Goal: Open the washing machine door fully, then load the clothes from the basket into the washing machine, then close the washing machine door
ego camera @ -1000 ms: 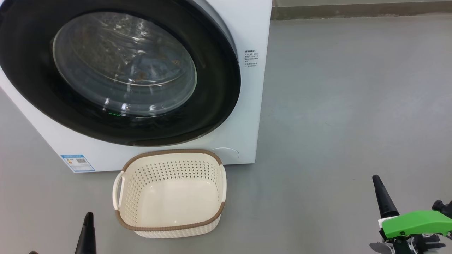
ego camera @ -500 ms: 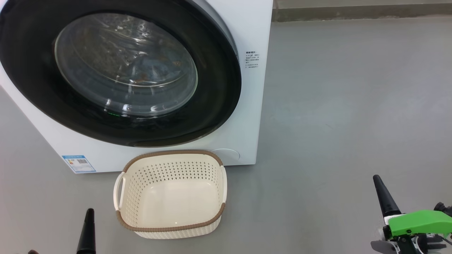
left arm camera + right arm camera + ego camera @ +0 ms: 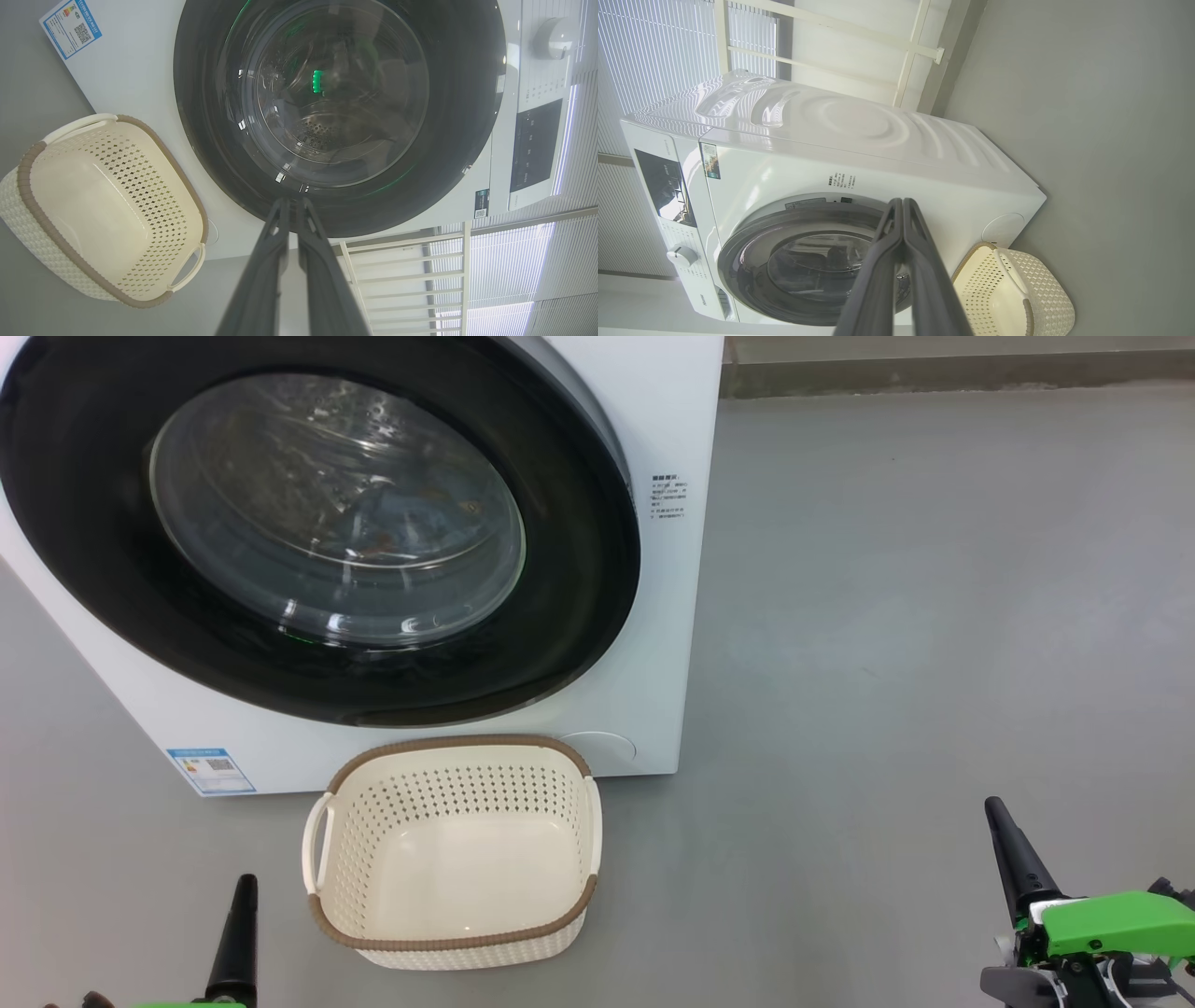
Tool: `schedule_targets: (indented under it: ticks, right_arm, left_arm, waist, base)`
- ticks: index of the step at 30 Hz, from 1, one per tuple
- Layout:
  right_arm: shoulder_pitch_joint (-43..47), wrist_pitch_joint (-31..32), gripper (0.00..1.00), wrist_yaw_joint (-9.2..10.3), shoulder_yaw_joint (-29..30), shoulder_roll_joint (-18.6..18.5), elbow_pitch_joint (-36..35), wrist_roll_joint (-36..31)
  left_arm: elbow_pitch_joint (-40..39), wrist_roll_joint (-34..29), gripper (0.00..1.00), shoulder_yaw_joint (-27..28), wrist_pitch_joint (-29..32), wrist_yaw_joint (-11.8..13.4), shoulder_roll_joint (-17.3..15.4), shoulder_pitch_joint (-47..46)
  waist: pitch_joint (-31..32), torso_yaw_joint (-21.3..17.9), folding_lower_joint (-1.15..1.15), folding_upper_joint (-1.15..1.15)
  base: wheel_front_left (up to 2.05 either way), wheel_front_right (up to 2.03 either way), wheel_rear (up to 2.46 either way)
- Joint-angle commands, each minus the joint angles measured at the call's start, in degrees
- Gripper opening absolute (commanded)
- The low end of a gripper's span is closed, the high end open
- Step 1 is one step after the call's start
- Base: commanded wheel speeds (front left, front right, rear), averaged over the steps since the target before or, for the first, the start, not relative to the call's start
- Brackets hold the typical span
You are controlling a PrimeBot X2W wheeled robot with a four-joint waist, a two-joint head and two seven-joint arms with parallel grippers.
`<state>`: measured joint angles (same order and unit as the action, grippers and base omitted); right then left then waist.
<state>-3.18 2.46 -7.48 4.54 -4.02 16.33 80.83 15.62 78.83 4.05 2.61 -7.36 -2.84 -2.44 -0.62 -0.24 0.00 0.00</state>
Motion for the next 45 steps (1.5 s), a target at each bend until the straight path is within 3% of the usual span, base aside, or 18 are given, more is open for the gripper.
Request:
schedule_targets:
  ticks: [1,22,45]
  right_arm:
    - [-2.7,0.5,0.00,-0.04,-0.3,-0.4,-1.8,2.1]
    - [-3.0,3.8,0.00,-0.01,1.7,0.9,-2.3,11.6]
    - [-3.0,3.9,0.00,-0.01,1.8,1.0,-2.3,11.5]
  left_arm:
    - [-1.5,1.9,0.00,1.8,0.6,-0.1,-0.7,-2.5]
    - [-1.6,13.3,0.00,2.5,3.9,-0.1,0.0,-3.8]
    - [-1.6,13.3,0.00,2.5,3.9,-0.1,0.0,-3.8]
  waist:
    - [0.0,0.0,0.00,0.00]
    - [0.5,0.2,0.00,0.00]
    - [0.5,0.2,0.00,0.00]
  base:
    - [0.00,0.00,0.00]
    - [0.00,0.00,0.00]
    - [0.00,0.00,0.00]
